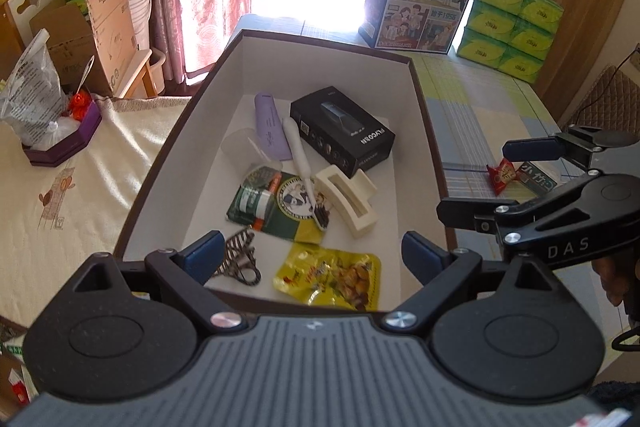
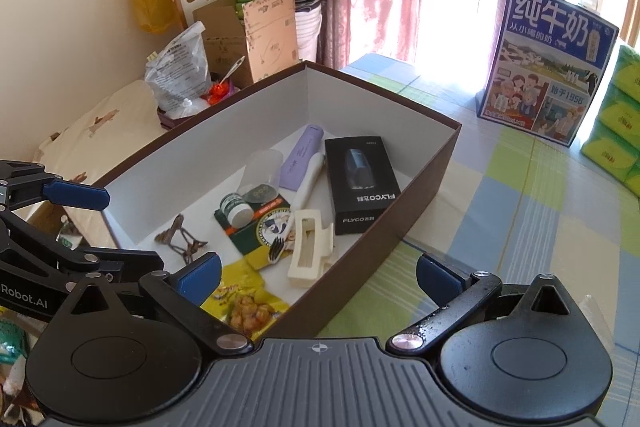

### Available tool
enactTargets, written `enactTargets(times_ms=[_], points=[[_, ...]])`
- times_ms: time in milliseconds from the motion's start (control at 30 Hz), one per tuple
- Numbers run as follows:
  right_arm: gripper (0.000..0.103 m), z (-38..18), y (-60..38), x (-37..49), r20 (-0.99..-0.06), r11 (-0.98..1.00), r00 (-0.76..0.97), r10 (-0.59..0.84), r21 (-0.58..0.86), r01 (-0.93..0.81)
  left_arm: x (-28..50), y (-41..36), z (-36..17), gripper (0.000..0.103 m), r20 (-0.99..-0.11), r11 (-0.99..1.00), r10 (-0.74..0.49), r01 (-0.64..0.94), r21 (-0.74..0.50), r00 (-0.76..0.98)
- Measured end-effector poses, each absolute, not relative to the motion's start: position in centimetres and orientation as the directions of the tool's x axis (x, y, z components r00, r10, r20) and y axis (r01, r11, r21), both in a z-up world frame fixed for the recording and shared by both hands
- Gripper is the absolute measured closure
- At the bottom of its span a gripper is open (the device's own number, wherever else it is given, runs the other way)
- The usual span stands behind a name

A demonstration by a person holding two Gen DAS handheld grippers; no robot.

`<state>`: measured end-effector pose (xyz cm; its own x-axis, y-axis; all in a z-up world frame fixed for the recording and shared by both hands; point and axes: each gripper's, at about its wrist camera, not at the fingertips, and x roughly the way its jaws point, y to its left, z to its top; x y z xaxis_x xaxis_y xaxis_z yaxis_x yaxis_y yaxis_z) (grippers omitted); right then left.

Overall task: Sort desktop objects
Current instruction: 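Withdraw both tools from the box toward the candy and toothpick box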

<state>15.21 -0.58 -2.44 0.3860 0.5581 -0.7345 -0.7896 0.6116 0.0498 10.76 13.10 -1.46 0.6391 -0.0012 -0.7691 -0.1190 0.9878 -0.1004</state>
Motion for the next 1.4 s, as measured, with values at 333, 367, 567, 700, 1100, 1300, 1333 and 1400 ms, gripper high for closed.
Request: enactTargets(times_ms=[333,367,567,700,1100,1300,1333,1400], points=[[0.002,-2.0,-2.4,14.5,-0.735,0.588,0.363,0.572,0.059,-0.806,8.8,10.9,-1.1,0.008,-0.774,0.983,0.023,-0.154,-0.097,0.633],[0.002,-2.0,-2.5,14.4,-0.736,0.585,0.361,0.573,0.058,-0.809,8.6,10.7,-1.1,0.008,-0.774,0.983,0.026,-0.159,-0.097,0.633],[0.002,-2.1,-3.5,14.0,-0.734,0.564,0.353,0.580,0.049,-0.824,7.7,9.5,-1.1,0.008,-0.778,0.978,0.047,-0.188,-0.092,0.626],[0.002,-2.2,-4.3,13.9,-0.734,0.557,0.346,0.584,0.052,-0.829,7.2,8.6,-1.2,0.008,-0.785,0.974,0.066,-0.212,-0.084,0.616],[0.002,-2.1,-7.2,13.5,-0.729,0.526,0.310,0.610,0.080,-0.847,5.8,6.0,-1.3,0.008,-0.806,0.959,0.127,-0.280,-0.049,0.578],[0.002,-2.3,-8.5,13.3,-0.734,0.491,0.273,0.622,0.094,-0.866,5.2,4.7,-1.4,0.008,-0.815,0.951,0.143,-0.307,-0.045,0.561],[0.002,-2.3,-8.8,13.3,-0.734,0.485,0.265,0.625,0.099,-0.869,5.1,4.5,-1.4,0.008,-0.816,0.950,0.146,-0.311,-0.043,0.559],[0.002,-2.4,-9.3,13.3,-0.736,0.475,0.252,0.629,0.106,-0.874,4.9,4.1,-1.5,0.008,-0.819,0.947,0.148,-0.319,-0.044,0.554]])
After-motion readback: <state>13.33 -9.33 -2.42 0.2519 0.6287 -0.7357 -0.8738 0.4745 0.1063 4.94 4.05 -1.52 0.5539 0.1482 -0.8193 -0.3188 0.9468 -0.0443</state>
